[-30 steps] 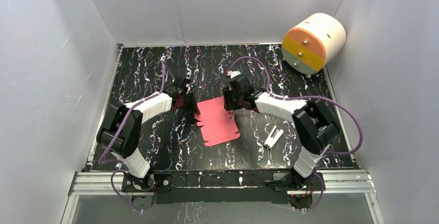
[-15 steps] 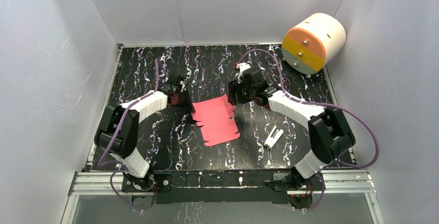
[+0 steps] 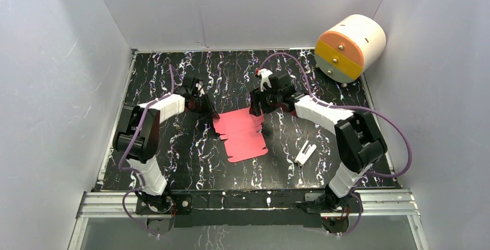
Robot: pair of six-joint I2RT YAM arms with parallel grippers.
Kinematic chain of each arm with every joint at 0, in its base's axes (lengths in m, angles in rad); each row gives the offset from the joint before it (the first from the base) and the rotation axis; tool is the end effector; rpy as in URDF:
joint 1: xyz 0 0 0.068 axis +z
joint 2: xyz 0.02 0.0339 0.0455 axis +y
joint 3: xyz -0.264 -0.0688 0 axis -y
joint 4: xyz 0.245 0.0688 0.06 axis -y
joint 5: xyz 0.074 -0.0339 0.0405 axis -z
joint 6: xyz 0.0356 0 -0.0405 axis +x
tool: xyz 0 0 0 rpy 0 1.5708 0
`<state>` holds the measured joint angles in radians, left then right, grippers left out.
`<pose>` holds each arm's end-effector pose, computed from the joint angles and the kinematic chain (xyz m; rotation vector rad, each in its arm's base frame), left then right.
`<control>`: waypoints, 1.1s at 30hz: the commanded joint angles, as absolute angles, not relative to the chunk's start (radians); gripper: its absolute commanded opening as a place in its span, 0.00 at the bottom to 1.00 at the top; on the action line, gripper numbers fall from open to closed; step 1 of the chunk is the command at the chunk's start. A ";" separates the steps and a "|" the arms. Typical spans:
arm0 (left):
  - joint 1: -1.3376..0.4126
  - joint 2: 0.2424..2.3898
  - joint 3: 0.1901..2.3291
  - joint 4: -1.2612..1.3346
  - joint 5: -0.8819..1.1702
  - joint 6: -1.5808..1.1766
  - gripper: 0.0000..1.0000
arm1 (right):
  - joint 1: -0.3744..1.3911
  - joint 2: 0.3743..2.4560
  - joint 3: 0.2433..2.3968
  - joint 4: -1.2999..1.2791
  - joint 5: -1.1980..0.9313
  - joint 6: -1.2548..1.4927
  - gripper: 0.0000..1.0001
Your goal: Fold the paper box
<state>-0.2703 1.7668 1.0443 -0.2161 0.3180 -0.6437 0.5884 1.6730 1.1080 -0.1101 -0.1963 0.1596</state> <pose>0.3426 -0.1065 0.1685 -0.3500 2.5907 -0.7524 0.3048 0.2117 0.2276 -0.5964 2.2268 0.6152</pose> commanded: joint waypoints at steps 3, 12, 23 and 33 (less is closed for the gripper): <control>-0.247 1.833 1.114 -0.210 0.443 -0.659 0.27 | 0.583 1.700 1.166 -0.068 -0.269 0.125 0.70; -0.227 1.913 1.199 -0.233 0.461 -0.629 0.26 | 0.579 1.730 1.181 -0.070 -0.310 0.090 0.69; -0.223 1.952 1.226 -0.241 0.496 -0.577 0.13 | 0.574 1.762 1.198 -0.075 -0.355 0.050 0.69; -0.224 1.858 1.219 -0.210 0.555 -0.442 0.00 | 0.564 1.850 1.360 -0.237 -0.485 -0.121 0.68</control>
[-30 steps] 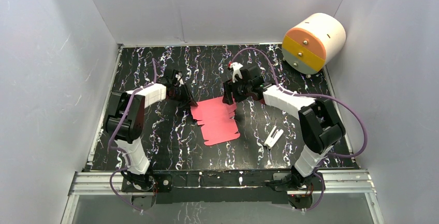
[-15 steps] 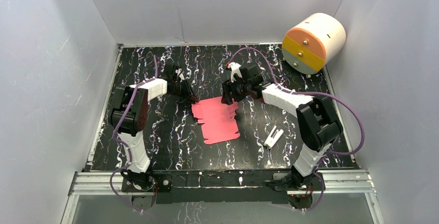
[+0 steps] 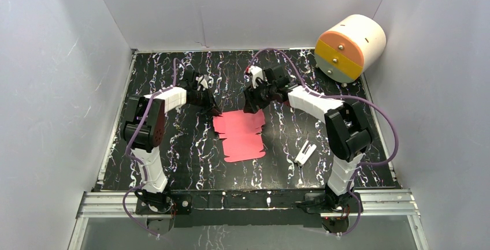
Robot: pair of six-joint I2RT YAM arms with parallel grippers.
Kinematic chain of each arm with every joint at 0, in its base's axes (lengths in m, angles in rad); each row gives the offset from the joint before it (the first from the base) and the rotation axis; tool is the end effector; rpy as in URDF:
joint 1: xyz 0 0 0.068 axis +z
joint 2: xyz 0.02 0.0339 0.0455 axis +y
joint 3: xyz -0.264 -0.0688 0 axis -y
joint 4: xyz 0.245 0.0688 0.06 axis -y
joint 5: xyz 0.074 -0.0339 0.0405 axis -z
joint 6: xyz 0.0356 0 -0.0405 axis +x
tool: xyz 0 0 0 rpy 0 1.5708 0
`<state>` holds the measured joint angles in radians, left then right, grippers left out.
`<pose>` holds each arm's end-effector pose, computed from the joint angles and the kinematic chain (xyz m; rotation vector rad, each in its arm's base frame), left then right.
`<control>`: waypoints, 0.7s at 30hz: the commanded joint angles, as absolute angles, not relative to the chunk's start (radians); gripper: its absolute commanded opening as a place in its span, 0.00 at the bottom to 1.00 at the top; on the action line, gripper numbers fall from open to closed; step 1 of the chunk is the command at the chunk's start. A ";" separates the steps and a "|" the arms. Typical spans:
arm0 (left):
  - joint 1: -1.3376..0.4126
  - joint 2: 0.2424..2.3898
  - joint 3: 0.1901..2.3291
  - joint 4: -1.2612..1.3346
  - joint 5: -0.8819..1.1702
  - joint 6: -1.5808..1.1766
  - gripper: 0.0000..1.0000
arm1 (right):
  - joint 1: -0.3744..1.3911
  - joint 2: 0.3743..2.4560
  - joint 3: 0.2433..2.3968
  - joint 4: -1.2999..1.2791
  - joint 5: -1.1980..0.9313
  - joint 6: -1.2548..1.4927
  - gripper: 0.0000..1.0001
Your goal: Fold the paper box
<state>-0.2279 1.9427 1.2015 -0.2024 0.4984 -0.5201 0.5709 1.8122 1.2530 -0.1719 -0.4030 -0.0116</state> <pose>0.3848 -0.1067 0.1531 -0.1654 2.5907 -0.9194 0.3308 0.2290 0.2195 -0.8749 2.1766 0.7465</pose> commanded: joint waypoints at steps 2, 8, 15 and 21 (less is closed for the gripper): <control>-0.224 1.837 1.213 -0.205 0.565 -0.421 0.00 | 0.559 1.874 1.393 -0.269 -0.512 -0.160 0.68; -0.231 1.769 1.194 -0.196 0.583 -0.357 0.00 | 0.533 1.921 1.449 -0.286 -0.643 -0.249 0.68; -0.252 1.685 1.157 -0.176 0.584 -0.277 0.00 | 0.527 2.009 1.584 -0.421 -0.702 -0.338 0.64; -0.269 1.657 1.153 -0.166 0.598 -0.251 0.00 | 0.528 2.041 1.626 -0.469 -0.774 -0.391 0.59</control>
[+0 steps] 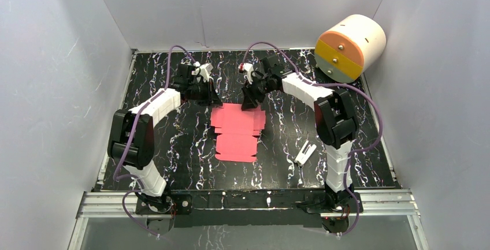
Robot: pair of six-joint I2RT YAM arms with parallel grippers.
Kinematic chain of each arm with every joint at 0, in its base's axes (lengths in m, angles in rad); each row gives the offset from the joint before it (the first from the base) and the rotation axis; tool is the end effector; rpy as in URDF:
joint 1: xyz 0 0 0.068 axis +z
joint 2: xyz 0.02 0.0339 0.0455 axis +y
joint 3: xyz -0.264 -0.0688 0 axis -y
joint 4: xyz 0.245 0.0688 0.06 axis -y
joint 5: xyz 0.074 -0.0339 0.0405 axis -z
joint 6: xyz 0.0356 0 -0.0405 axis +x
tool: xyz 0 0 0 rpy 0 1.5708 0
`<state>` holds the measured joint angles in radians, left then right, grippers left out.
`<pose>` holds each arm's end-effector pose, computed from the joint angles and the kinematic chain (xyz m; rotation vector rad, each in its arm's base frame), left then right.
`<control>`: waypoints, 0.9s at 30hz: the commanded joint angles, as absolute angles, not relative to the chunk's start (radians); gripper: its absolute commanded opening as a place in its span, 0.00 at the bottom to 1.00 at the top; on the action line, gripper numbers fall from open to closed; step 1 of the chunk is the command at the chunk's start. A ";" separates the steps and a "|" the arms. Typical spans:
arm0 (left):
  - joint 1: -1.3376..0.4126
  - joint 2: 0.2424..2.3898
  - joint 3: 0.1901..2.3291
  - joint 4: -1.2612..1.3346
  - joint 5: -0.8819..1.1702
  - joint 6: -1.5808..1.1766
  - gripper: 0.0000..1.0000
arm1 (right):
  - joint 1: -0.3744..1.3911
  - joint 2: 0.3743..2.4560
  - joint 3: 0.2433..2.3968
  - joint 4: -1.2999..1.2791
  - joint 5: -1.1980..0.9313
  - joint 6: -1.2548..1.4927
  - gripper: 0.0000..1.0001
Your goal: Fold the paper box
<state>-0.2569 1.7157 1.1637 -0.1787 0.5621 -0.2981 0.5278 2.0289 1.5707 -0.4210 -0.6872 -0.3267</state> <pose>0.3586 -0.1138 0.2279 0.2513 2.3257 -0.9280 0.3755 0.2450 0.2175 -1.2592 2.0289 0.9287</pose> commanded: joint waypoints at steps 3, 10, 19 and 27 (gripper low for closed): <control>-0.272 1.645 1.145 -0.157 0.600 -0.249 0.00 | 0.527 2.051 1.641 -0.491 -0.813 -0.413 0.54; -0.274 1.625 1.134 -0.133 0.607 -0.254 0.00 | 0.526 2.086 1.684 -0.563 -0.882 -0.449 0.41; -0.274 1.615 1.124 -0.124 0.611 -0.254 0.00 | 0.526 2.085 1.687 -0.580 -0.893 -0.473 0.19; -0.275 1.611 1.121 -0.123 0.577 -0.316 0.16 | 0.530 2.067 1.658 -0.588 -0.834 -0.494 0.02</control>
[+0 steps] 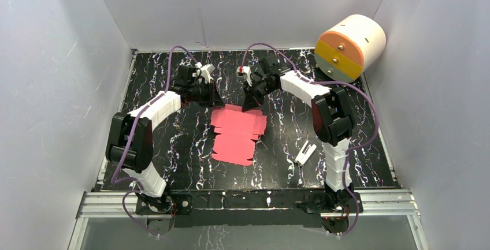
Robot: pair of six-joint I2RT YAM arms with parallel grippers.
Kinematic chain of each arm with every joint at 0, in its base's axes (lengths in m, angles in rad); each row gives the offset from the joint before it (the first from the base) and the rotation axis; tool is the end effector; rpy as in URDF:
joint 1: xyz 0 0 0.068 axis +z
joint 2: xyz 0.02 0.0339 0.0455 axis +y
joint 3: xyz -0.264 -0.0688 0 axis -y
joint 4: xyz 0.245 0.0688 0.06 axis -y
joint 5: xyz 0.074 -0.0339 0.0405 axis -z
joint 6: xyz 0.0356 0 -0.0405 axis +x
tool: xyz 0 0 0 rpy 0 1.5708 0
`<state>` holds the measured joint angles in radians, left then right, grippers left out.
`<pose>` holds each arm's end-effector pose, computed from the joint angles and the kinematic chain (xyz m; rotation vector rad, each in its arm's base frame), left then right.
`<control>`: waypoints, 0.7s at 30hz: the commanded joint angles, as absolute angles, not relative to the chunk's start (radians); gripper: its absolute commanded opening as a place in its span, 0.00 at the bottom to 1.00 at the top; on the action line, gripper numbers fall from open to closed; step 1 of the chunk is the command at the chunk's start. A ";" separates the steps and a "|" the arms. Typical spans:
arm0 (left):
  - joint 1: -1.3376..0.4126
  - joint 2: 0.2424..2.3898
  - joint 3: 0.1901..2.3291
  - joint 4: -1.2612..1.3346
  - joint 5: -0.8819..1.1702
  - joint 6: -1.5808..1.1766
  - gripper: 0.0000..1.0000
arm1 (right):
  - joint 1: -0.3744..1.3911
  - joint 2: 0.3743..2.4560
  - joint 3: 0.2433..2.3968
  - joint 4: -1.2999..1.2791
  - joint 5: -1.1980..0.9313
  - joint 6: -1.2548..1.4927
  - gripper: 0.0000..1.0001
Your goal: Fold the paper box
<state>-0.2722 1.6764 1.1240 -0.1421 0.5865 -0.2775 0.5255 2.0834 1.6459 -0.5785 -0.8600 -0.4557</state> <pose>0.3487 -0.1178 0.2322 0.3163 2.2795 -0.9520 0.3741 0.2481 0.2115 -1.4067 1.9685 1.1235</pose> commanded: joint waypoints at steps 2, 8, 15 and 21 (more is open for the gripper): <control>-0.276 1.594 1.118 -0.132 0.545 -0.345 0.23 | 0.536 2.047 1.628 -0.556 -0.798 -0.494 0.01; -0.276 1.457 1.060 -0.174 0.391 -0.458 0.40 | 0.560 1.999 1.561 -0.480 -0.641 -0.500 0.00; -0.326 1.266 0.835 -0.130 0.376 -0.638 0.41 | 0.619 1.941 1.453 -0.347 -0.468 -0.556 0.00; -0.444 1.206 0.652 0.018 0.383 -0.755 0.37 | 0.675 1.874 1.295 -0.149 -0.353 -0.607 0.00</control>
